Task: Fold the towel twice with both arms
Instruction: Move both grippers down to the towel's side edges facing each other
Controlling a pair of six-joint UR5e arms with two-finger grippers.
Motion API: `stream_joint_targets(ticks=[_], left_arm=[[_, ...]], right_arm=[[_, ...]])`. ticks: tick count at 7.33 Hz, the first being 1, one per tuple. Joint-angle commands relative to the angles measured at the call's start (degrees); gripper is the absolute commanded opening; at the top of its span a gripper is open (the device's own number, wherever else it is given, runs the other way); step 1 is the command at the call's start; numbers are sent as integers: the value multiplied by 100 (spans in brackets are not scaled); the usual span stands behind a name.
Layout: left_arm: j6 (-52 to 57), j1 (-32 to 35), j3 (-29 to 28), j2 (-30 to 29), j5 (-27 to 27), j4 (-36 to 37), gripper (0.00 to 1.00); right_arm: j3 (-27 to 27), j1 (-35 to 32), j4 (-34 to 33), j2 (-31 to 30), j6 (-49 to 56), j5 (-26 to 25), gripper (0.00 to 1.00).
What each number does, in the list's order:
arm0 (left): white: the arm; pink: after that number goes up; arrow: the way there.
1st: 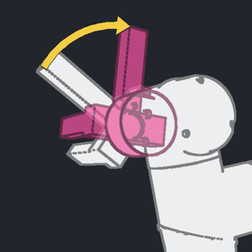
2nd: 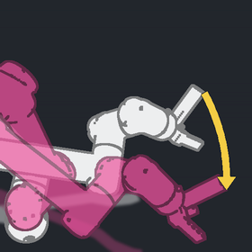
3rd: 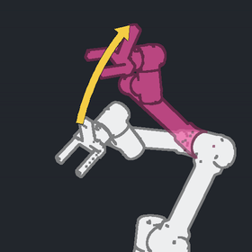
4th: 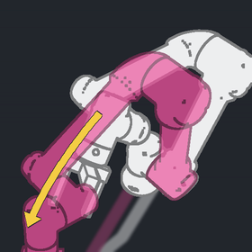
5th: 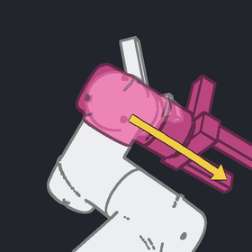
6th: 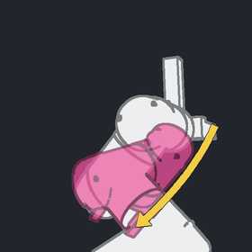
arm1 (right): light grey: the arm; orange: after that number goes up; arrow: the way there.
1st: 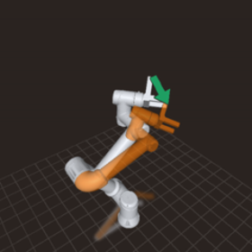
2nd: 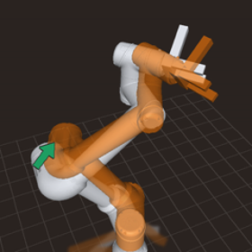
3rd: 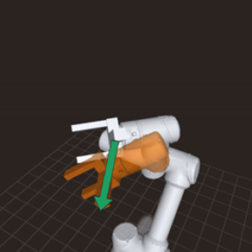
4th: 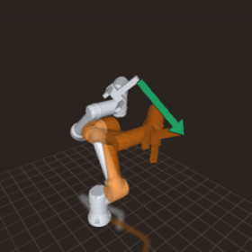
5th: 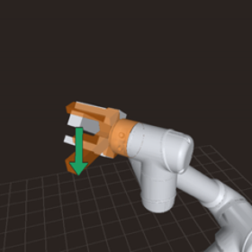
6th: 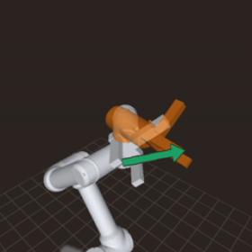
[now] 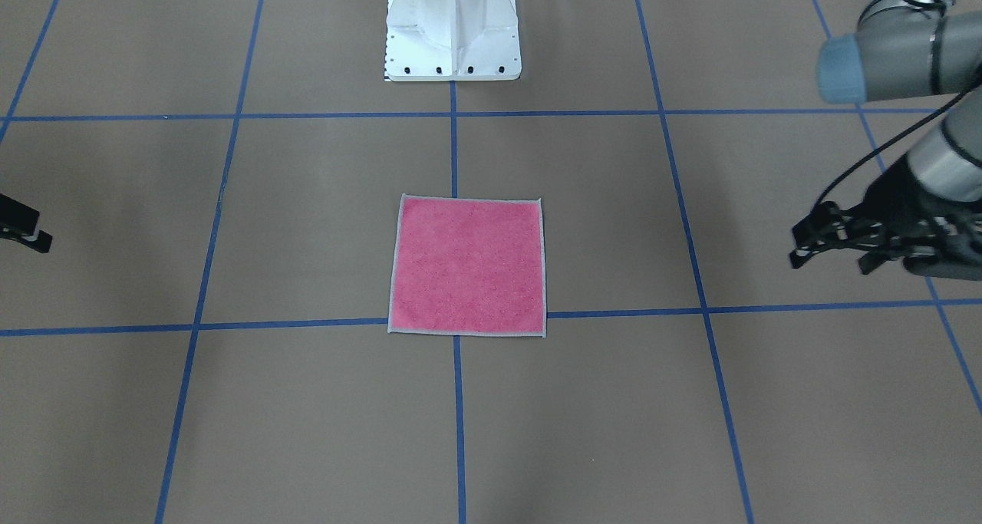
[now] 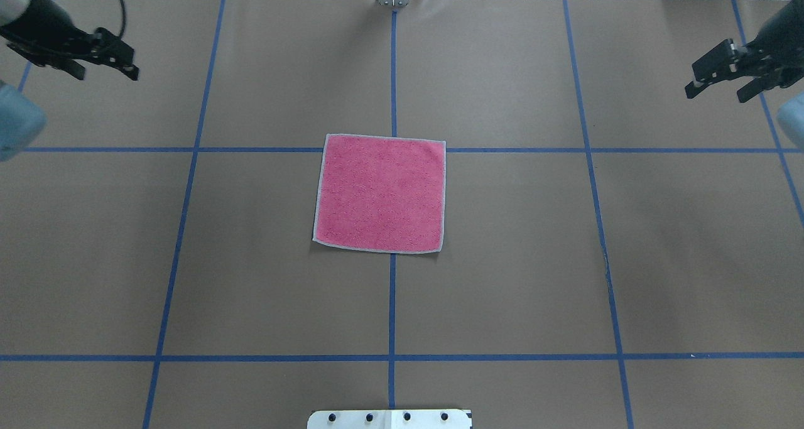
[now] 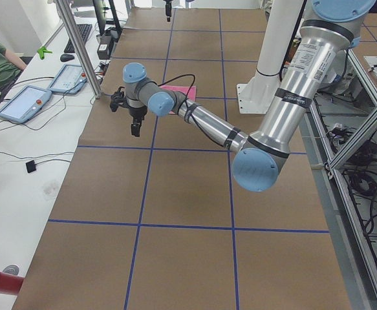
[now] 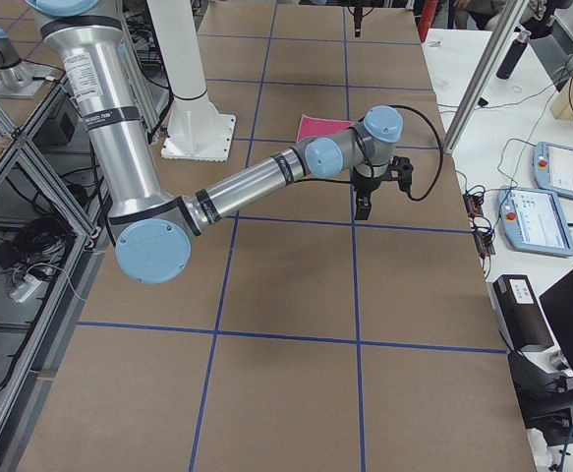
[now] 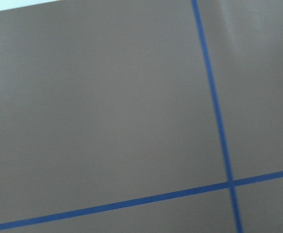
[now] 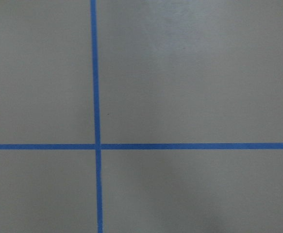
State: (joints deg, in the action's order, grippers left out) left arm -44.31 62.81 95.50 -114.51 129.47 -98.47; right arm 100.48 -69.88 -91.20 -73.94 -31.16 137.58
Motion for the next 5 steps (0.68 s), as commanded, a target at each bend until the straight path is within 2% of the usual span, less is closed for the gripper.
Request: stream_joint_targets(ticks=[1,2,3,4,5], left_arm=[[-2345,-942,-190,-274,-480,-1150,100],[-3224,-1407,-285,-265,-763,-1731,100],[-3764,-1620,-295,-274,-896,-1998,100],[-4178,-1736,-243,-283,-898,-2009,100],[-4478,-1937,-216,-300,-915,-2105,100]], right_arm=[[-247,517,1405,19,-1647,-56,100],[-309,580,2212,11,-2344,-56,100],[-301,885,2760,46,-3186,-65,100],[-274,1210,2870,238,-3769,-178,100],[-161,1640,2897,344,-4462,-649,100]])
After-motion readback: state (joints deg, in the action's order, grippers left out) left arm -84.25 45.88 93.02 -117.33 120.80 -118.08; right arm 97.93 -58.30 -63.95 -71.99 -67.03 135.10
